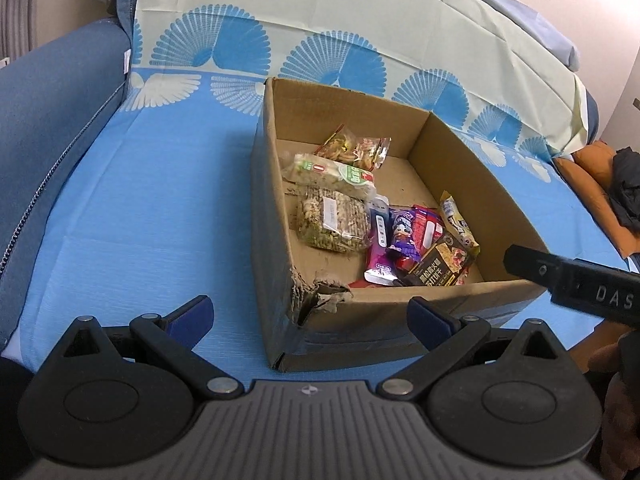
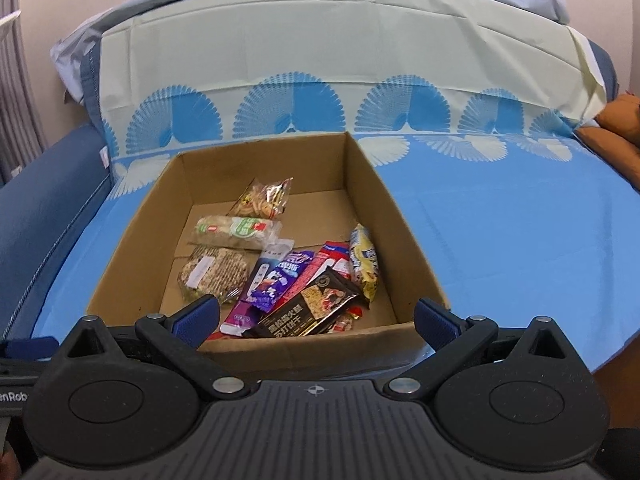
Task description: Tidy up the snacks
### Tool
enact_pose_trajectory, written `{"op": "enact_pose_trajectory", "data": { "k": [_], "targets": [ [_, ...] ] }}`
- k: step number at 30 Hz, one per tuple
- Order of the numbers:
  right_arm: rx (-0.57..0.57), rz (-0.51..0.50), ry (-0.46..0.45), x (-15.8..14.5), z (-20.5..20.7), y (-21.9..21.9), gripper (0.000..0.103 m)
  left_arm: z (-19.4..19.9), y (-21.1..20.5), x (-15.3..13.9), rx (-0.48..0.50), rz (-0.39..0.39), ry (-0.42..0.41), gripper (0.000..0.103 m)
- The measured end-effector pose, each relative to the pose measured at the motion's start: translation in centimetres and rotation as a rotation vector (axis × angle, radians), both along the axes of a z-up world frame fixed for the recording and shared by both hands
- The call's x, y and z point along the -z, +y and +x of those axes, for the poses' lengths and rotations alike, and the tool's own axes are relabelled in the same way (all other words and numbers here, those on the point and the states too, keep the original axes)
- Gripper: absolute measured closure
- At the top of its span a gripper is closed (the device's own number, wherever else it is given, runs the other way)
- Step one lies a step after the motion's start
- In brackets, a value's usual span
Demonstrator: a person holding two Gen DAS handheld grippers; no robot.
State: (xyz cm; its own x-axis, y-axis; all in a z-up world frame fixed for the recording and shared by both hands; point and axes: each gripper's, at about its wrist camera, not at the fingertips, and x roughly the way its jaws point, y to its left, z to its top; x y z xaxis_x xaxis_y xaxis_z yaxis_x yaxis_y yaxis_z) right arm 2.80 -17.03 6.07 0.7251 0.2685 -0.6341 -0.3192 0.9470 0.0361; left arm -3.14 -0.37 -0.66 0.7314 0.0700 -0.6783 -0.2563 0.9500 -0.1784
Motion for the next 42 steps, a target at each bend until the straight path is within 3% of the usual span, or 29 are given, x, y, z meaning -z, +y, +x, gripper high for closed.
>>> {"op": "enact_pose_trajectory", "data": {
  "k": [13, 42],
  "targets": [
    [-0.058, -0.043, 0.001, 0.4, -0.1, 1.2, 0.001, 0.4, 0.0, 0.5, 0.001, -0.003, 0.002, 0.000],
    [-0.056, -0.056, -0.006, 0.5, 0.1, 1.1, 0.001, 0.1, -0.2, 0.2, 0.004, 0.003, -0.004, 0.000]
  ]
}}
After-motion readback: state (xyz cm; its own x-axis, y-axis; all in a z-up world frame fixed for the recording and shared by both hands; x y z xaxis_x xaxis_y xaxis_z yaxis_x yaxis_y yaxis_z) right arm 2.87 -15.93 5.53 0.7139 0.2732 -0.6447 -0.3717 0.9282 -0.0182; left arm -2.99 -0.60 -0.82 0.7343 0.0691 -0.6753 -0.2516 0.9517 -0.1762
